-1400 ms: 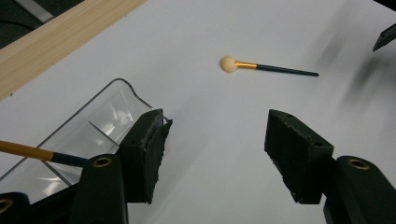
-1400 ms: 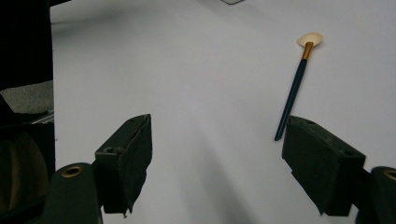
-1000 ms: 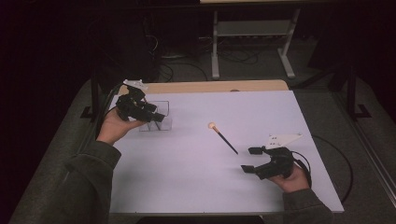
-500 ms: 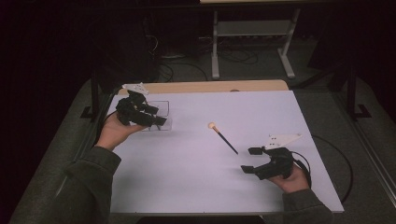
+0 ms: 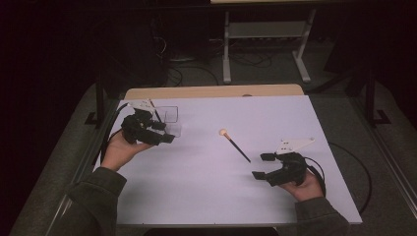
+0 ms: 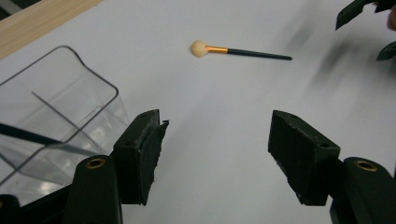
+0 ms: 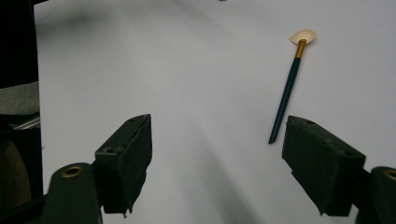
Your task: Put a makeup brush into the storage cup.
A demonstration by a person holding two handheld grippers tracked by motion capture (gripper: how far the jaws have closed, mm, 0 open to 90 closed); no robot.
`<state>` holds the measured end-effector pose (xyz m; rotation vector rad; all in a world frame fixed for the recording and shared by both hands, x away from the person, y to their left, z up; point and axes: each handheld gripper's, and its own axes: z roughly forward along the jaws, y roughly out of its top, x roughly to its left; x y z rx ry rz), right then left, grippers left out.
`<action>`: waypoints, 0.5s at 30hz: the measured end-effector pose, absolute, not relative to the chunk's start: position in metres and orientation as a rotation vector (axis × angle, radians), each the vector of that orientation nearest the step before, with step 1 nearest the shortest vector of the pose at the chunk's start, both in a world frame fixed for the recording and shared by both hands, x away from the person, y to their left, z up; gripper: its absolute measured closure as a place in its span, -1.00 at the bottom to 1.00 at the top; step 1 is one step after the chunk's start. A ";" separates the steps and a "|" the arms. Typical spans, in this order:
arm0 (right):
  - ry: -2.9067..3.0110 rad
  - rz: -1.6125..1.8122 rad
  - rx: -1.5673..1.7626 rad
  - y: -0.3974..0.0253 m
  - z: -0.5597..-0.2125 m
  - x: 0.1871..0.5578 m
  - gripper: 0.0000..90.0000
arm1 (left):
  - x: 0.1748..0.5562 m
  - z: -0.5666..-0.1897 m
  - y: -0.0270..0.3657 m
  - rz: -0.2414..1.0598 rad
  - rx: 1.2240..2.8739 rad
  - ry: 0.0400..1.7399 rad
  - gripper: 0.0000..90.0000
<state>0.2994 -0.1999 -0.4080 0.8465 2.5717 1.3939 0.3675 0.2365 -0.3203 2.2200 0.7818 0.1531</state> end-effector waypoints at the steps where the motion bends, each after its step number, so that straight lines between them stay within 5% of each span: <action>1: 2.570 1.393 0.854 -0.200 -0.407 0.300 -0.48 | 0.365 -0.322 0.237 0.156 2.217 0.773 -0.24; 15: 2.559 1.324 0.944 -0.202 -0.406 0.314 -0.50 | 0.343 -0.340 0.240 0.154 2.186 0.768 -0.29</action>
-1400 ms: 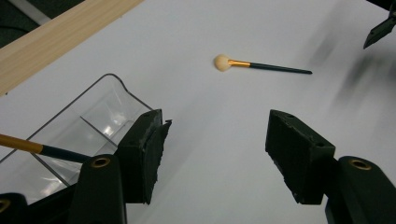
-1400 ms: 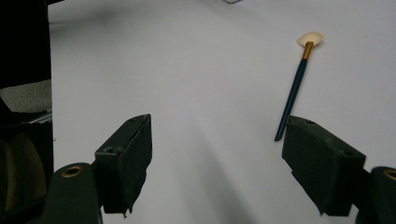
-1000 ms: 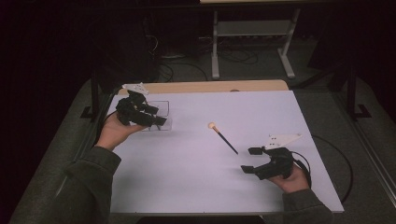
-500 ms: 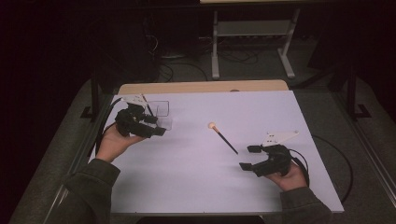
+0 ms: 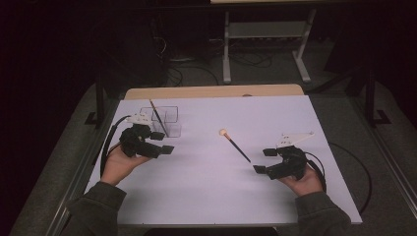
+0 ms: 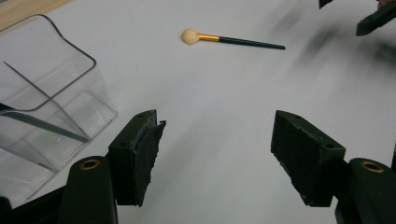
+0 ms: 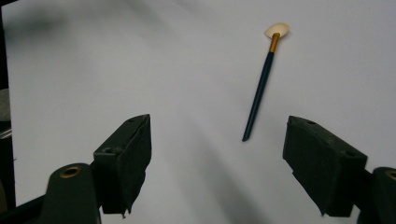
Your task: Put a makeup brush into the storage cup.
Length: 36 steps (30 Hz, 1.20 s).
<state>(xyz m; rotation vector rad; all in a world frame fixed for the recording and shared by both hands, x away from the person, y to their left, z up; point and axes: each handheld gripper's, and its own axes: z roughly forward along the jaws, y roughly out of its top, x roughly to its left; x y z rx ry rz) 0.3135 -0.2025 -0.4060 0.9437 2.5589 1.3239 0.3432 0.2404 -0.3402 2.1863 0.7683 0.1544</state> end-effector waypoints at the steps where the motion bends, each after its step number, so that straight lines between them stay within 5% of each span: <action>1: 2.558 1.315 0.943 -0.202 -0.405 0.315 -0.50 | 0.342 -0.342 0.240 0.155 2.184 0.766 -0.29; 36: 2.644 1.186 0.981 -0.176 -0.369 0.356 -0.49 | 0.298 -0.371 0.253 0.213 2.145 0.743 -0.34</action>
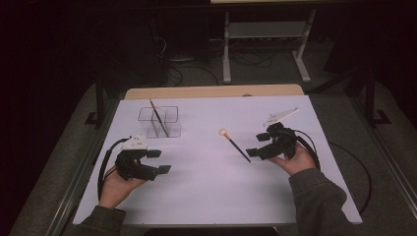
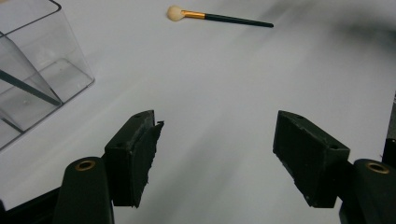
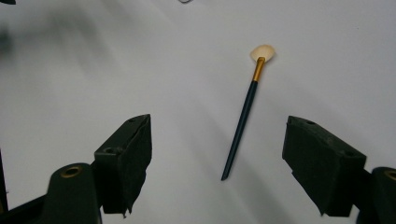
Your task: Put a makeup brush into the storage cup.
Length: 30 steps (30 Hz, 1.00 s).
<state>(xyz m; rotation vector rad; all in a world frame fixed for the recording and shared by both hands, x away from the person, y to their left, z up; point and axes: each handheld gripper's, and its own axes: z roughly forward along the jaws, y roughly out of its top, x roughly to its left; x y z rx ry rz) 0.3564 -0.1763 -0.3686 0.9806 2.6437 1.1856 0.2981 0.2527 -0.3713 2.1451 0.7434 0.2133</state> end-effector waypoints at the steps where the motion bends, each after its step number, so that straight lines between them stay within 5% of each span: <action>1: 2.649 1.184 0.982 -0.175 -0.367 0.357 -0.49 | 0.297 -0.372 0.252 0.212 2.144 0.747 -0.34; 30: 2.672 1.095 0.976 -0.148 -0.345 0.394 -0.45 | 0.283 -0.377 0.245 0.190 2.171 0.703 -0.37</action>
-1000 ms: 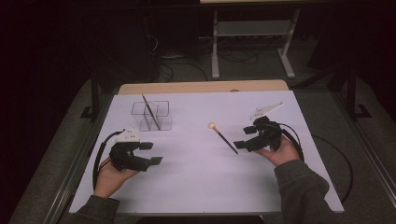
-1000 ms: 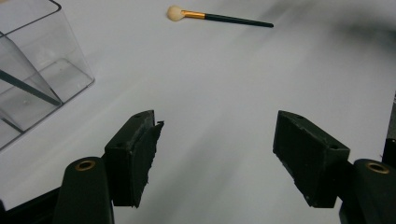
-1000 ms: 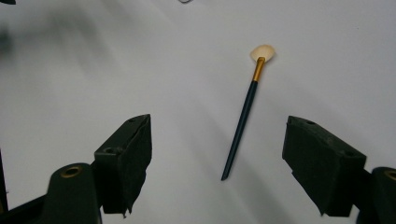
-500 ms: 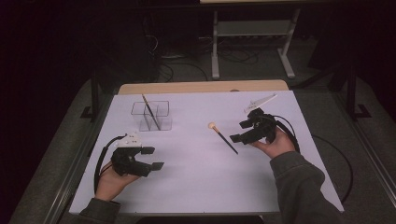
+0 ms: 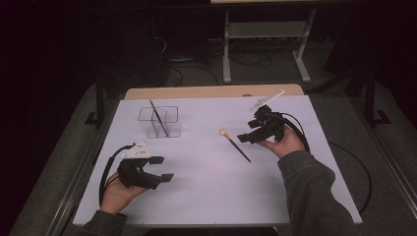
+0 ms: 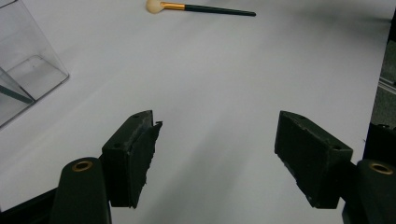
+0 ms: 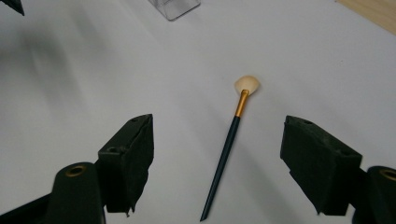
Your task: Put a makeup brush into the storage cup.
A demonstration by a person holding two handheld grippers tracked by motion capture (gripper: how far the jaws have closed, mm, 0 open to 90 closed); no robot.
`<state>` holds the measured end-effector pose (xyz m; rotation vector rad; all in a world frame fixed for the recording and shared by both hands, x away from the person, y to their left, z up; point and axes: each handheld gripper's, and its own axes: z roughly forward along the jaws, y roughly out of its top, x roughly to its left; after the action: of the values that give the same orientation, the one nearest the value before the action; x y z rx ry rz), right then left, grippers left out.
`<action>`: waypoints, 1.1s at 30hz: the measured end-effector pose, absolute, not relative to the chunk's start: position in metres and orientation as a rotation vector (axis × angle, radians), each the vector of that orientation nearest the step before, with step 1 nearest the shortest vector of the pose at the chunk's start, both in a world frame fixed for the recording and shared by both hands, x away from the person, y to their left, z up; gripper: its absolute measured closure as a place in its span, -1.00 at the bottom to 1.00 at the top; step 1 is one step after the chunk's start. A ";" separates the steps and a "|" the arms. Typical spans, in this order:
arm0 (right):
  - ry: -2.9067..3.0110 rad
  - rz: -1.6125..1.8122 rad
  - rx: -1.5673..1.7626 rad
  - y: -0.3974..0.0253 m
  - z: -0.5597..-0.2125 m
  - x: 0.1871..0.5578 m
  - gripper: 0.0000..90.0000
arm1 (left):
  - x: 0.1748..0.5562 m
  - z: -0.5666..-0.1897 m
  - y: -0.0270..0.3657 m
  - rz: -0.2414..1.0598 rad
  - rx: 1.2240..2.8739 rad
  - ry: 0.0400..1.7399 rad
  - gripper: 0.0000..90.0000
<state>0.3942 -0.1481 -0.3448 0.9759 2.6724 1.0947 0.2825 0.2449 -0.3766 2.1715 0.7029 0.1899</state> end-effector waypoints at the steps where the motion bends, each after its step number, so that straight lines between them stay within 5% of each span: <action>1: 2.669 1.095 0.971 -0.147 -0.344 0.395 -0.45 | 0.282 -0.377 0.245 0.190 2.170 0.702 -0.37; 33: 2.741 0.909 1.038 -0.111 -0.363 0.440 -0.39 | 0.284 -0.378 0.247 0.209 2.176 0.701 -0.38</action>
<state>0.4398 -0.1107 -0.3632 1.0377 2.7412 0.9086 0.2843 0.2470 -0.3779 2.1759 0.7010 0.2087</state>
